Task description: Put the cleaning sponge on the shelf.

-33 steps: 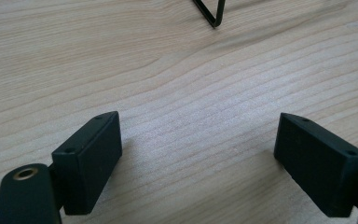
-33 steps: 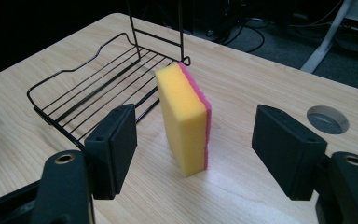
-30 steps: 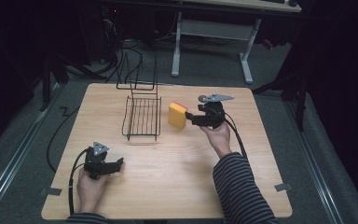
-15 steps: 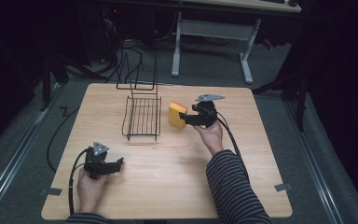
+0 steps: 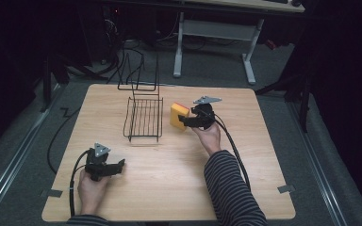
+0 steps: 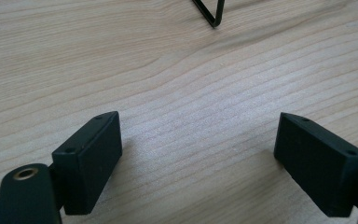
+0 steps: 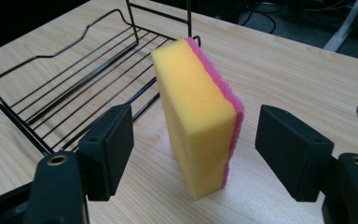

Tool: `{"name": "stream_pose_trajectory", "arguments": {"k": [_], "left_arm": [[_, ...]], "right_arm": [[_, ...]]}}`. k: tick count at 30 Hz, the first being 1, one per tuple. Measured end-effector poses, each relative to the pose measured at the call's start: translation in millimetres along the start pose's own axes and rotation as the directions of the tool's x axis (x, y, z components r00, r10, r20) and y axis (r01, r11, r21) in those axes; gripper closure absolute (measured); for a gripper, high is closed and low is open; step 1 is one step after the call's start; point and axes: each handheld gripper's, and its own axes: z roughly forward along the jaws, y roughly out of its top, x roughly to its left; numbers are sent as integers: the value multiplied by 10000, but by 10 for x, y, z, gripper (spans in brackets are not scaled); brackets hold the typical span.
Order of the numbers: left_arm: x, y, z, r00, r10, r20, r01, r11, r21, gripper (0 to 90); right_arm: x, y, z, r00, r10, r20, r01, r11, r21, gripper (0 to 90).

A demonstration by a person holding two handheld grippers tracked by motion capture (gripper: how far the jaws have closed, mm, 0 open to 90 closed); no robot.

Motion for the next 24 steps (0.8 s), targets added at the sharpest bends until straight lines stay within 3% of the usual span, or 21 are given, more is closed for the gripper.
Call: {"name": "stream_pose_trajectory", "arguments": {"k": [24], "left_arm": [[-2, -2, -2, 10000, 13, 20, -13, 10000, -2, 158]], "right_arm": [[-59, -195, 376, 9992, 397, -41, -393, 9966, 720, 367]]}}
